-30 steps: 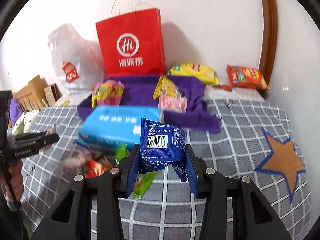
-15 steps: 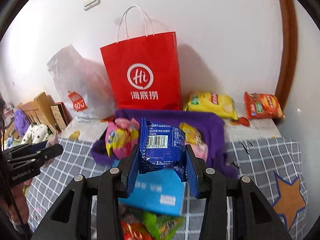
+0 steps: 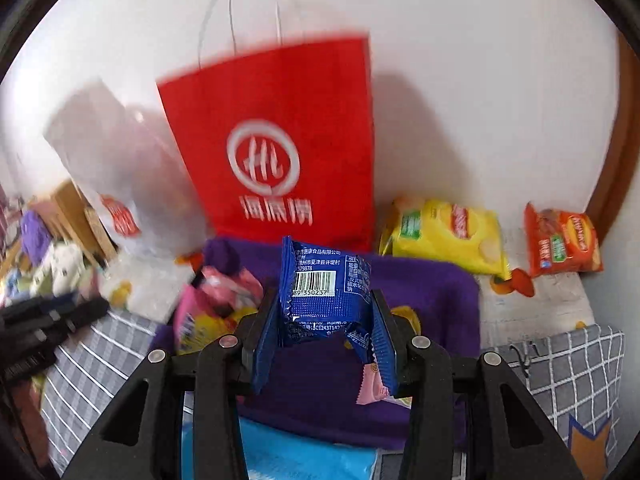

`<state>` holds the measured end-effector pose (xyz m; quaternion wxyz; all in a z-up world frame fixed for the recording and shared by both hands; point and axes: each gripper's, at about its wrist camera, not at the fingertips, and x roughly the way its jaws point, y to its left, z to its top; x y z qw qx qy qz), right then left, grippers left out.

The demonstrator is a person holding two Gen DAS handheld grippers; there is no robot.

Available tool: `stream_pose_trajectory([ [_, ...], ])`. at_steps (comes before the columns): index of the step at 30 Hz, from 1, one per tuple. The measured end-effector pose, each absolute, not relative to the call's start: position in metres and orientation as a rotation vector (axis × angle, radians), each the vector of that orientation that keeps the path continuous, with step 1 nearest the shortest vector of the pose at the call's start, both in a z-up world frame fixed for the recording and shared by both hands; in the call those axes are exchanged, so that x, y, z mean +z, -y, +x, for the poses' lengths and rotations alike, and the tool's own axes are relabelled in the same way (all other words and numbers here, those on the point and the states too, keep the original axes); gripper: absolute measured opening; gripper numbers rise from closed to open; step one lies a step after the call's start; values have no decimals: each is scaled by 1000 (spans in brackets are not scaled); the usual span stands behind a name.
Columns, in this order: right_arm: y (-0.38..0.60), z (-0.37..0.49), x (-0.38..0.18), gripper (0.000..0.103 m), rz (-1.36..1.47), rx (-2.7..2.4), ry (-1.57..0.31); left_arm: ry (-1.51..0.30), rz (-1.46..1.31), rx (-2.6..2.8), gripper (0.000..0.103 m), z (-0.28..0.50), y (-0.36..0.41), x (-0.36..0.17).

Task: Organize snacks
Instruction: 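Lift and carry both held packs over the purple towel, then open both tools to drop the packs onto the purple towel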

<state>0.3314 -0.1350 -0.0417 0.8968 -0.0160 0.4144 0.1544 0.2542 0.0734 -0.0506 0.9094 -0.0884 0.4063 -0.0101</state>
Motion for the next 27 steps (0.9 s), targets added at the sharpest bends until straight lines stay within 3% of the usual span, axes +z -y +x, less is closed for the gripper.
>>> stream_pose_trajectory([
  [12, 142, 358, -124, 44, -178, 339, -1112, -946, -220, -124, 36, 309, -49, -87],
  [16, 150, 360, -130, 47, -147, 352, -1133, -982, -228, -116, 36, 321, -43, -100],
  [23, 159, 356, -115, 62, -135, 361, -1095, -988, -214, -92, 38, 327, -37, -113],
  [27, 165, 351, -100, 62, -116, 350, -1062, -980, -216, -88, 39, 330, -37, -113],
])
